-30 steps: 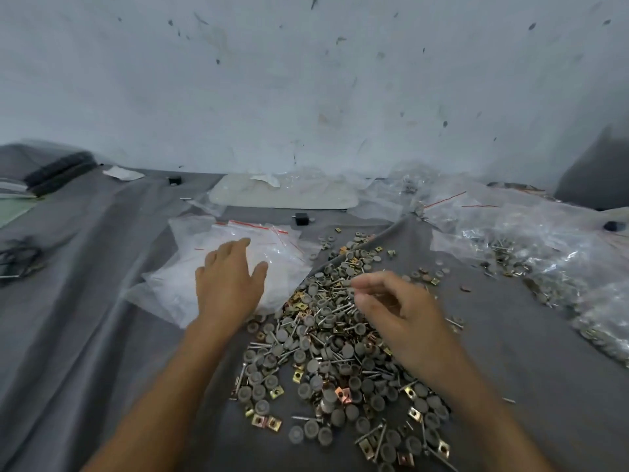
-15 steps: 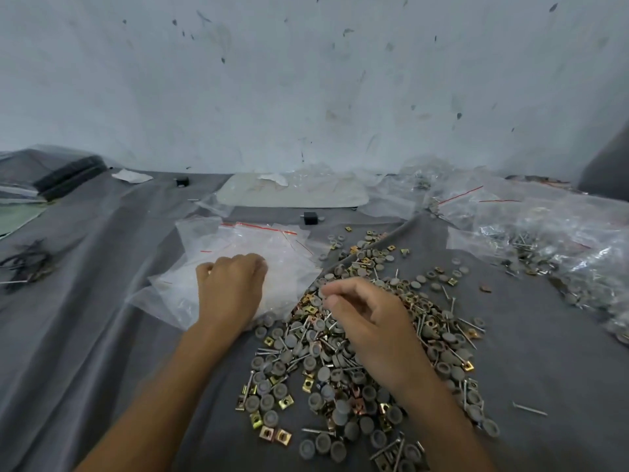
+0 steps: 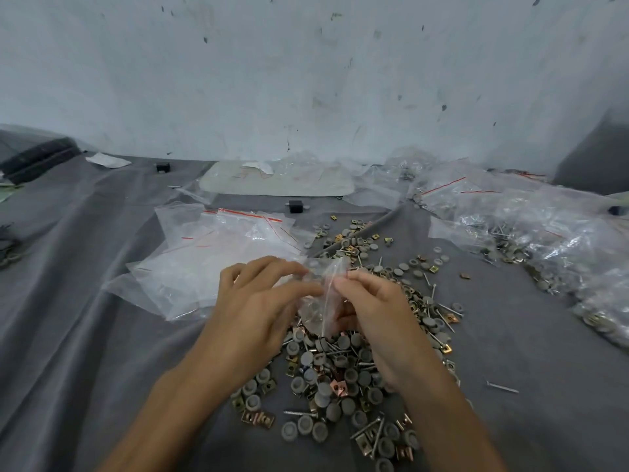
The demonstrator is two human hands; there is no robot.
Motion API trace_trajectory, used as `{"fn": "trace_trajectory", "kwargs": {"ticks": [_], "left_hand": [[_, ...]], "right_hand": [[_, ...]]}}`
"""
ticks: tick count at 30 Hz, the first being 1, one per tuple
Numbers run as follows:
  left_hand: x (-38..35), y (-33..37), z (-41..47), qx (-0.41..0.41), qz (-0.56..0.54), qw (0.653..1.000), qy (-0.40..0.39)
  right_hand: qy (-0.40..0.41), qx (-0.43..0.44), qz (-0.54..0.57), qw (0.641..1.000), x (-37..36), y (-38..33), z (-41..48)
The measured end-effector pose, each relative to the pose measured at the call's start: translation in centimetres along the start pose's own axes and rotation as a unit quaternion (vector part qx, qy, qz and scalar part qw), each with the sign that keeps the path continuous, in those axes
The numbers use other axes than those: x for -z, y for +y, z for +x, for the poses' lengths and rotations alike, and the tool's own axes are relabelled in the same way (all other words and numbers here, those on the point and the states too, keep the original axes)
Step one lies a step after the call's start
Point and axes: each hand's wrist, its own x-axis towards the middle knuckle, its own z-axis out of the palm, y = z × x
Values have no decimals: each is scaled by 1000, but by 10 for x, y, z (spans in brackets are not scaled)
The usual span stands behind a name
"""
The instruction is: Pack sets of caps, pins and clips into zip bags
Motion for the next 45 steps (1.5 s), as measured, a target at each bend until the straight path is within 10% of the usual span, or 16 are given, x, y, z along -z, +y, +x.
{"fn": "trace_trajectory", "kwargs": {"ticks": [12,22,27,33,39,45], "left_hand": [[-9,19,0,124,-144,980,50],[-18,21,-12,76,-17,995,55],[-22,22,-10,-11,-49,976,210],[-24,20,-13,8,-8,991,131],[-25,9,-13,41,-99,971,212],[-23,11,-8,147,-225,929,254]], "right_hand": [[16,32,42,999,-2,0,-3],[56,145,-282,947,-12,15,-3],[90,197,-431,876,-9,16,-2],[12,168,-297,940,-8,8,-4],[-85,87,-254,960,-1,3,-4],[-20,166,-185,968,-2,-5,-8]]}}
